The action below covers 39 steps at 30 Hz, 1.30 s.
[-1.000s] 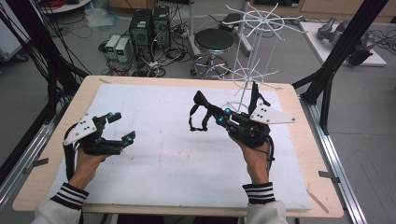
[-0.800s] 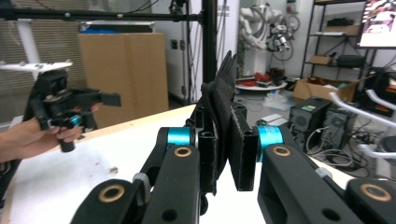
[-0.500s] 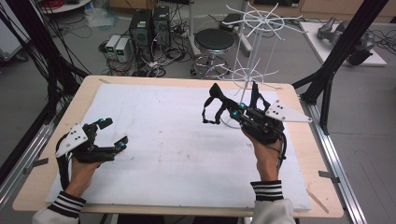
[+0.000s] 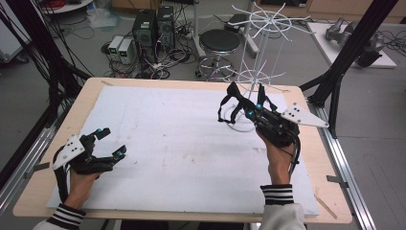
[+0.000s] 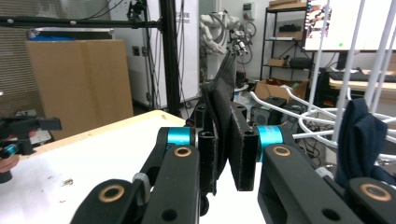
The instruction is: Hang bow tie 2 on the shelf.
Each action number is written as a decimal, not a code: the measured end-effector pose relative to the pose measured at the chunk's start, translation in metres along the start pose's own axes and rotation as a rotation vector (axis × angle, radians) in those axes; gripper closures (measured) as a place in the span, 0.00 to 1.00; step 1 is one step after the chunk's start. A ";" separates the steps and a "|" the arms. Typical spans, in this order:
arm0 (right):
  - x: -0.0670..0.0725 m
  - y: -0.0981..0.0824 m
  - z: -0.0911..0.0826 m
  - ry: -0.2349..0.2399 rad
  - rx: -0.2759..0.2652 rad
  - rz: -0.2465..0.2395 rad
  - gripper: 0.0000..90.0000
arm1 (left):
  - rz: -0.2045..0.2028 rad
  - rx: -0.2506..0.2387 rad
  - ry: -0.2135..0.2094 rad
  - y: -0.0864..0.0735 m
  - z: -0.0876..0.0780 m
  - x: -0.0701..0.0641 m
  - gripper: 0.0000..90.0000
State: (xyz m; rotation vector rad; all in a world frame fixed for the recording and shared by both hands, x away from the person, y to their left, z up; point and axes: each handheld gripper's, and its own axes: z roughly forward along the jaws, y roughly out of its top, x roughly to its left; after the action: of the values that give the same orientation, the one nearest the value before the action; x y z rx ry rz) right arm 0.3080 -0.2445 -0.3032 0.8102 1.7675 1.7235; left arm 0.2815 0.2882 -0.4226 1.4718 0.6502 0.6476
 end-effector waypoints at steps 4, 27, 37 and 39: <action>0.001 0.000 0.000 -0.024 0.005 -0.003 0.93 | -0.004 -0.002 0.000 -0.003 -0.001 0.000 0.12; 0.001 -0.001 0.004 -0.200 0.046 -0.007 0.93 | -0.011 -0.012 -0.009 -0.016 -0.008 -0.001 0.13; 0.001 -0.003 0.007 -0.248 0.066 -0.005 0.92 | -0.007 -0.014 -0.014 -0.019 -0.008 -0.003 0.13; 0.001 -0.003 0.007 -0.248 0.064 0.000 0.92 | -0.009 -0.013 -0.016 -0.019 -0.008 -0.003 0.13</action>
State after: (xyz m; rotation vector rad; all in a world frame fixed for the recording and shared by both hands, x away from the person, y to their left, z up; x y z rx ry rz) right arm 0.3126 -0.2391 -0.3066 1.0041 1.6602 1.5004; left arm 0.2738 0.2918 -0.4417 1.4601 0.6394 0.6317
